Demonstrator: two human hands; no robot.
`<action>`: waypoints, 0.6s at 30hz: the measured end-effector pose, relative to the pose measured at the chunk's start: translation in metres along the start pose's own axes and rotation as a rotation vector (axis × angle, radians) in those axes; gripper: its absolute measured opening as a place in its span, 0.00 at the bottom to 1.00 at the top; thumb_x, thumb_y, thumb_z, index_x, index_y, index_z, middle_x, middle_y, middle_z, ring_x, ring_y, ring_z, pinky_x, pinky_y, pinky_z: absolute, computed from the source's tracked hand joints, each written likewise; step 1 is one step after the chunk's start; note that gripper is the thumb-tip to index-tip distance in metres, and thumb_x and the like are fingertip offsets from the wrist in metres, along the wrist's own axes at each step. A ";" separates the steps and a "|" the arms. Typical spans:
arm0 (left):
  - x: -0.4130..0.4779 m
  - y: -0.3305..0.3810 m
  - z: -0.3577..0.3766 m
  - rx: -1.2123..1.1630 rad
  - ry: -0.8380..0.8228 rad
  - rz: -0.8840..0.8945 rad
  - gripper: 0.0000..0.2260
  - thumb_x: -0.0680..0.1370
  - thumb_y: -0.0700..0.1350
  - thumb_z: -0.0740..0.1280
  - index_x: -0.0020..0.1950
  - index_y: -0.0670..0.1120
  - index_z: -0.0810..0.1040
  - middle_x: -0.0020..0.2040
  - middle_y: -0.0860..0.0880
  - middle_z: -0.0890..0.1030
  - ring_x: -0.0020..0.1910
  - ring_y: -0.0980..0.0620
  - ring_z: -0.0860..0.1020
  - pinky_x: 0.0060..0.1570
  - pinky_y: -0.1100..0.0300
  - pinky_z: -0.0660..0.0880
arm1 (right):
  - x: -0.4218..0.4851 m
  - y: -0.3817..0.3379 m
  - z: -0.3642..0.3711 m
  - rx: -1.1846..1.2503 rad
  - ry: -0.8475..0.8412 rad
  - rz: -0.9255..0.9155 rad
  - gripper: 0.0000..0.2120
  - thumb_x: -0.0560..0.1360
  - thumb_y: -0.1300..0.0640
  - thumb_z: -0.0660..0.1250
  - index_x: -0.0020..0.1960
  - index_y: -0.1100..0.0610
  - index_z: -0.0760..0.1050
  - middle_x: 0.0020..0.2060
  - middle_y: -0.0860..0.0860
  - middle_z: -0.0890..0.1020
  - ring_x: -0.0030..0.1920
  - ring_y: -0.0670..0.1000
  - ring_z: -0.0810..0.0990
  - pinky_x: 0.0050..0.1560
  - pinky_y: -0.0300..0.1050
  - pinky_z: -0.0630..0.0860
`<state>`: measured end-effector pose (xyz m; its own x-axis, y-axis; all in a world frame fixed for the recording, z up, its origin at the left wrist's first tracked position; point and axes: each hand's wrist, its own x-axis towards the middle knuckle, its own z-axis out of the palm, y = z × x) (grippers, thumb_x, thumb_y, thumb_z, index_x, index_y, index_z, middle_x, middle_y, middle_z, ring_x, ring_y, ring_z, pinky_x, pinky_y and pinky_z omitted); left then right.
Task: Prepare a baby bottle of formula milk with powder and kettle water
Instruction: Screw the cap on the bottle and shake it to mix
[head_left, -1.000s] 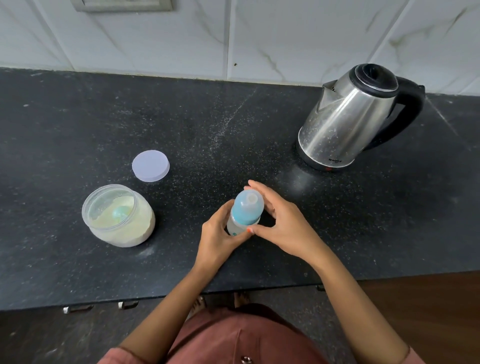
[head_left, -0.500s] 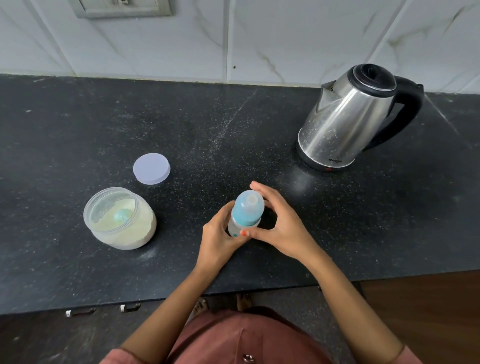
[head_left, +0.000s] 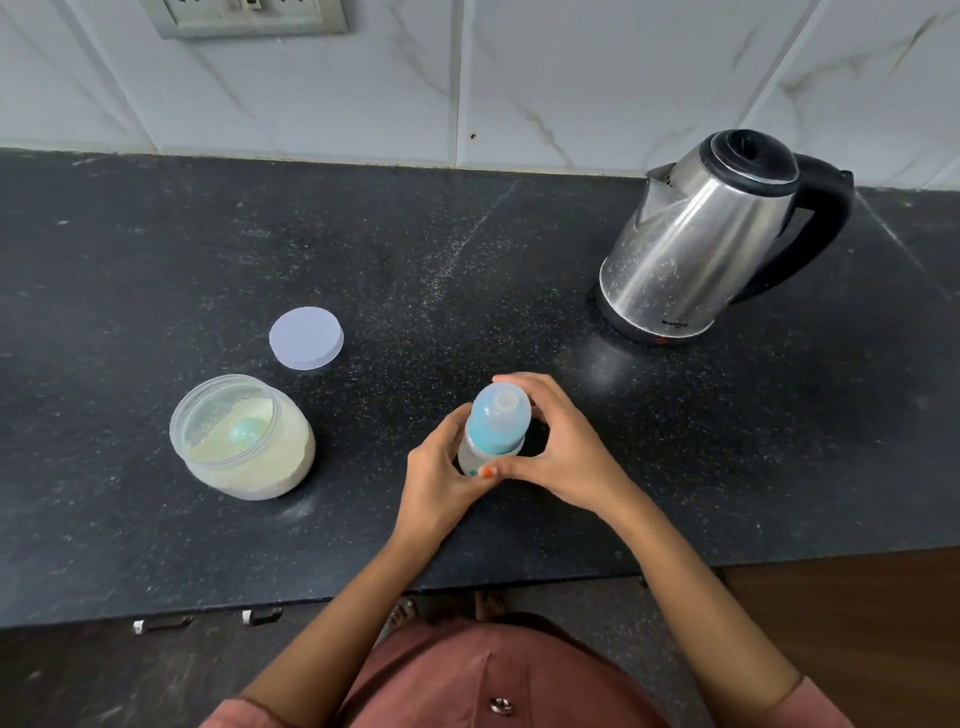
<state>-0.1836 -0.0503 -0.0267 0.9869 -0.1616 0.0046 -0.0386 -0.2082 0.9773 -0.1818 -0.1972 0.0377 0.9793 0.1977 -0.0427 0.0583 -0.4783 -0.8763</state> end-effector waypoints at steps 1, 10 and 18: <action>0.000 -0.001 0.000 -0.001 -0.005 0.000 0.28 0.65 0.45 0.77 0.61 0.58 0.69 0.56 0.55 0.79 0.57 0.59 0.77 0.58 0.59 0.74 | 0.000 0.000 -0.006 0.034 -0.077 0.012 0.36 0.63 0.58 0.77 0.65 0.46 0.64 0.63 0.41 0.69 0.64 0.38 0.68 0.63 0.28 0.63; 0.000 0.004 -0.001 0.025 0.009 0.010 0.29 0.65 0.42 0.77 0.58 0.62 0.68 0.55 0.59 0.78 0.56 0.62 0.77 0.56 0.64 0.74 | 0.003 0.001 -0.003 0.045 0.028 0.031 0.29 0.61 0.63 0.77 0.55 0.45 0.69 0.52 0.40 0.74 0.56 0.39 0.74 0.58 0.29 0.69; -0.001 0.003 0.000 0.006 0.013 0.003 0.26 0.64 0.50 0.76 0.57 0.63 0.69 0.55 0.58 0.79 0.55 0.61 0.77 0.55 0.63 0.74 | -0.001 0.002 -0.001 0.166 -0.089 0.022 0.34 0.63 0.58 0.73 0.63 0.42 0.63 0.65 0.44 0.70 0.66 0.41 0.68 0.67 0.35 0.64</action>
<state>-0.1851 -0.0512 -0.0235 0.9887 -0.1498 0.0101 -0.0422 -0.2131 0.9761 -0.1823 -0.1997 0.0362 0.9587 0.2669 -0.0989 -0.0033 -0.3371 -0.9415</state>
